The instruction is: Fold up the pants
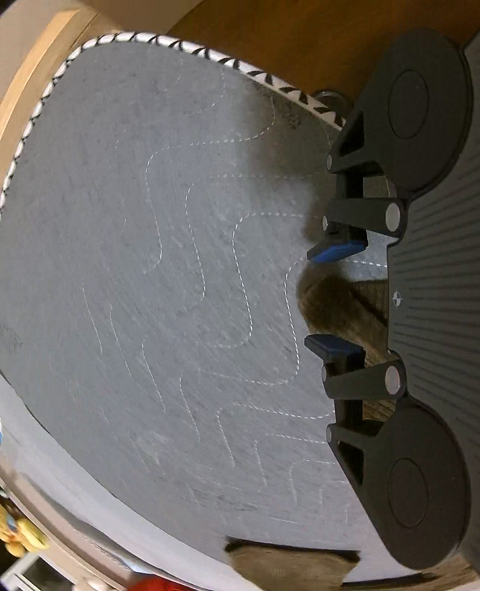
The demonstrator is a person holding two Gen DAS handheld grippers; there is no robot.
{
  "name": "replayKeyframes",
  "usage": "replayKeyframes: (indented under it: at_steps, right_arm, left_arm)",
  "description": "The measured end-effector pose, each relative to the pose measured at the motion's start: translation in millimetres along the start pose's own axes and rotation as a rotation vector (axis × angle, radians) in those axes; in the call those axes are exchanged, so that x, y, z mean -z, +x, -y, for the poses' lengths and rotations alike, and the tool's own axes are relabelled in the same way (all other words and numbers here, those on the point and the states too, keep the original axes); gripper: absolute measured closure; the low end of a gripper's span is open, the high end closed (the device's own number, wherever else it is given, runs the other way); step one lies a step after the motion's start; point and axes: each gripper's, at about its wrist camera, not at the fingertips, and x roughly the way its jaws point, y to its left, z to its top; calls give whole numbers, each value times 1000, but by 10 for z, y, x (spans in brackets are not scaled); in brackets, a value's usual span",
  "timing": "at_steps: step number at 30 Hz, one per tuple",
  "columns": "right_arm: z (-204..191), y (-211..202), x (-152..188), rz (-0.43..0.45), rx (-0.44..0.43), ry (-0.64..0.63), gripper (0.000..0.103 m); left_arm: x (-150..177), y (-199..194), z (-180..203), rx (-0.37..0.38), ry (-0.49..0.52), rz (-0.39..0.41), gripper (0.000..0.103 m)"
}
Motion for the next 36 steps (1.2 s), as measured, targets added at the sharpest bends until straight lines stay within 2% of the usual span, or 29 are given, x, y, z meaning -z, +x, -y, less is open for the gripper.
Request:
replayKeyframes:
  at_steps: [2, 3, 5, 6, 7, 8, 9, 10, 12, 14, 16, 17, 19, 20, 21, 24, 26, 27, 28, 31, 33, 36]
  right_arm:
    - [52, 96, 68, -52, 8, 19, 58]
    - [72, 165, 70, -66, -4, 36, 58]
    - [67, 233, 58, -70, -45, 67, 60]
    - [48, 222, 51, -56, -48, 68, 72]
    - [15, 226, 56, -31, -46, 58, 81]
    - [-22, 180, 54, -4, -56, 51, 84]
    - [-55, 112, 45, 35, -94, 52, 88]
    - [-86, 49, 25, 83, -158, 66, 89]
    - [-160, -228, -17, 236, -345, 73, 90]
    - [-302, -621, 1, 435, -500, -29, 90]
    - [-297, -920, 64, 574, -630, -48, 90]
    - [-252, -1007, 89, 613, -652, -42, 90]
    - [-163, -1047, 93, 610, -595, -17, 90]
    - [-115, -988, 79, 570, -534, -3, 90]
    - [-77, -916, 76, 520, -470, 3, 90]
    - [79, -493, 58, 287, -218, 14, 90]
    - [198, -219, 94, 148, -122, 56, 90]
    - [256, -172, 125, 123, -120, 89, 90]
    - [274, -157, 135, 127, -122, 102, 91]
    - [312, -354, 193, 215, -105, 67, 92]
    - [302, -411, 236, 276, -44, 111, 92]
    - [410, -389, 268, 247, 12, 165, 92]
  left_arm:
    - [7, 27, -19, 22, -13, -14, 44]
    - [10, 44, -24, 36, -19, -22, 39]
    - [12, 84, -25, 56, -25, -35, 36]
    - [15, 105, -20, 54, -22, -38, 37]
    - [22, 124, -13, 48, -17, -40, 41]
    - [29, 141, -6, 33, -7, -40, 49]
    - [34, 155, -5, 3, 6, -38, 67]
    - [34, 155, -27, 4, 5, -33, 72]
    - [26, 101, -111, 36, -44, -4, 75]
    - [34, 15, -177, 62, -79, 37, 76]
    - [52, -60, -225, 86, -100, 69, 76]
    - [50, -79, -236, 92, -99, 77, 76]
    - [68, -91, -257, 93, -85, 80, 76]
    - [73, -88, -248, 93, -81, 76, 76]
    - [77, -80, -253, 96, -76, 70, 76]
    - [84, -44, -217, 86, -42, 49, 75]
    - [90, -34, -154, 67, -2, 48, 75]
    - [90, -36, -127, 59, 14, 48, 75]
    - [94, -44, -113, 57, 19, 49, 75]
    - [106, -93, -149, 84, 7, 63, 75]
    - [109, -156, -199, 130, -10, 75, 75]
    - [143, -187, -224, 134, 27, 76, 75]
